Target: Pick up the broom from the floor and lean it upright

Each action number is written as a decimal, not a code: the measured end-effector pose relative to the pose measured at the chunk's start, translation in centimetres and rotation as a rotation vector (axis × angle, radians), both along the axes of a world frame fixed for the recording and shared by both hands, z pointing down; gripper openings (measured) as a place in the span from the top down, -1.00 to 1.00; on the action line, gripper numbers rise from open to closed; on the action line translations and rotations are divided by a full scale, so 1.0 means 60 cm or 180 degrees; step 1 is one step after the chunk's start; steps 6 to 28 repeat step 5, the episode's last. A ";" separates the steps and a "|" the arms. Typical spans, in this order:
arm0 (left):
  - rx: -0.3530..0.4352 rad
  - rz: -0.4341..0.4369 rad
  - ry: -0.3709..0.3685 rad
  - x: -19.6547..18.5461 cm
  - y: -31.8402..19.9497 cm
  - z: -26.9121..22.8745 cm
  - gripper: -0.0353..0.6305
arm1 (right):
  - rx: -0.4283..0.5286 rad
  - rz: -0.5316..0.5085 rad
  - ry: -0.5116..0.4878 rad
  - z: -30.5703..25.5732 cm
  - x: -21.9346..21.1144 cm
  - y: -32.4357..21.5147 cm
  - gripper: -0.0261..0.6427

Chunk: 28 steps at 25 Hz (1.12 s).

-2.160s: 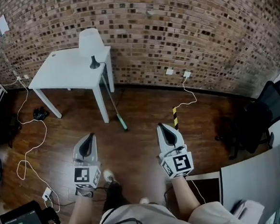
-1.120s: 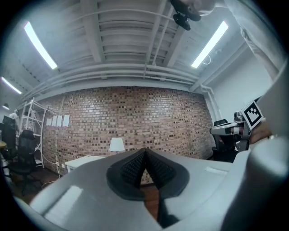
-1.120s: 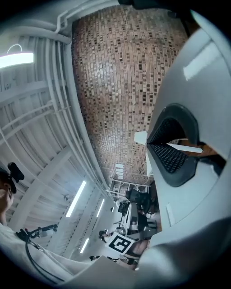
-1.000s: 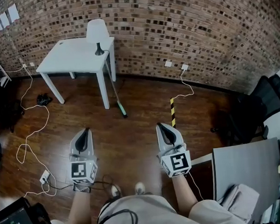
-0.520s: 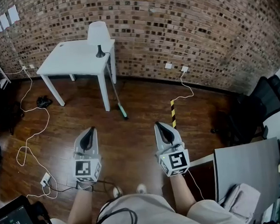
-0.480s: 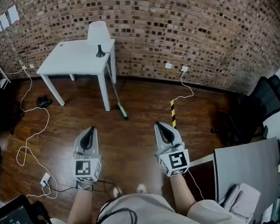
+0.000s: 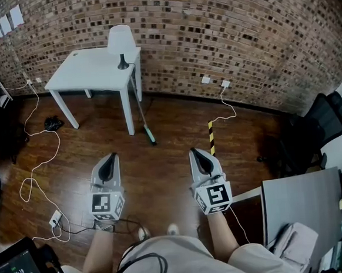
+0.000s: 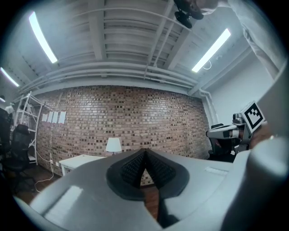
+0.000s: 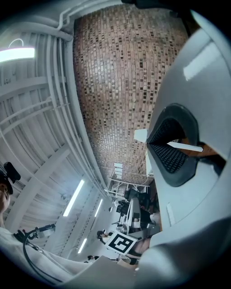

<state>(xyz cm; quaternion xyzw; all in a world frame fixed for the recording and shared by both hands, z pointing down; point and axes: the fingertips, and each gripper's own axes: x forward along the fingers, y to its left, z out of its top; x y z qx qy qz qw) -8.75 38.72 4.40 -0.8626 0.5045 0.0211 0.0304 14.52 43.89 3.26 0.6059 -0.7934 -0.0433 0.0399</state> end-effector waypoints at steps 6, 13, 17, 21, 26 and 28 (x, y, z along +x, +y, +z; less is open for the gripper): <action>0.0005 0.0003 0.0005 -0.005 0.003 0.000 0.89 | 0.0003 -0.0019 0.0021 -0.004 -0.009 0.003 0.89; 0.0005 0.0003 0.0005 -0.005 0.003 0.000 0.89 | 0.0003 -0.0019 0.0021 -0.004 -0.009 0.003 0.89; 0.0005 0.0003 0.0005 -0.005 0.003 0.000 0.89 | 0.0003 -0.0019 0.0021 -0.004 -0.009 0.003 0.89; 0.0005 0.0003 0.0005 -0.005 0.003 0.000 0.89 | 0.0003 -0.0019 0.0021 -0.004 -0.009 0.003 0.89; 0.0005 0.0003 0.0005 -0.005 0.003 0.000 0.89 | 0.0003 -0.0019 0.0021 -0.004 -0.009 0.003 0.89; 0.0005 0.0003 0.0005 -0.005 0.003 0.000 0.89 | 0.0003 -0.0019 0.0021 -0.004 -0.009 0.003 0.89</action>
